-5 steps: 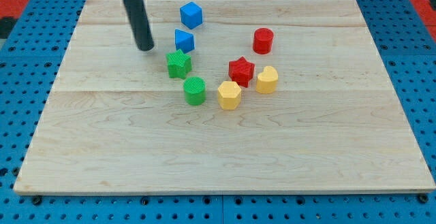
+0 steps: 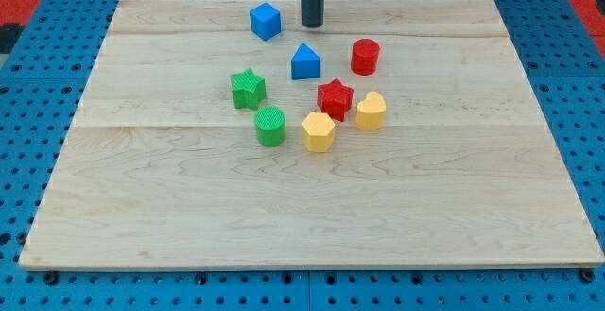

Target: Move blue blocks towards red circle

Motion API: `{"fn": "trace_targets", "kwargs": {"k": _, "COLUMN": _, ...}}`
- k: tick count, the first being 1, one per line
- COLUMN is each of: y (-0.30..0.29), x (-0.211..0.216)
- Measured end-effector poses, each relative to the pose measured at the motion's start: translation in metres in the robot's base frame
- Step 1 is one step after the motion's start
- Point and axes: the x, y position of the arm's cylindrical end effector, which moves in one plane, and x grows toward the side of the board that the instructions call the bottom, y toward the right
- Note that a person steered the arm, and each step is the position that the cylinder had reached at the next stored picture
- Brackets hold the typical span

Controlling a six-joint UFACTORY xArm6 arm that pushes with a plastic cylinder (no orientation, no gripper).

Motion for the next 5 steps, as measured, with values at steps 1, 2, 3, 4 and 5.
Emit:
{"fn": "trace_targets", "kwargs": {"k": 1, "y": -0.018, "x": -0.036}}
{"fn": "trace_targets", "kwargs": {"k": 2, "y": -0.048, "x": -0.014}}
{"fn": "trace_targets", "kwargs": {"k": 3, "y": -0.073, "x": -0.008}}
{"fn": "trace_targets", "kwargs": {"k": 4, "y": -0.092, "x": -0.004}}
{"fn": "trace_targets", "kwargs": {"k": 5, "y": -0.103, "x": 0.011}}
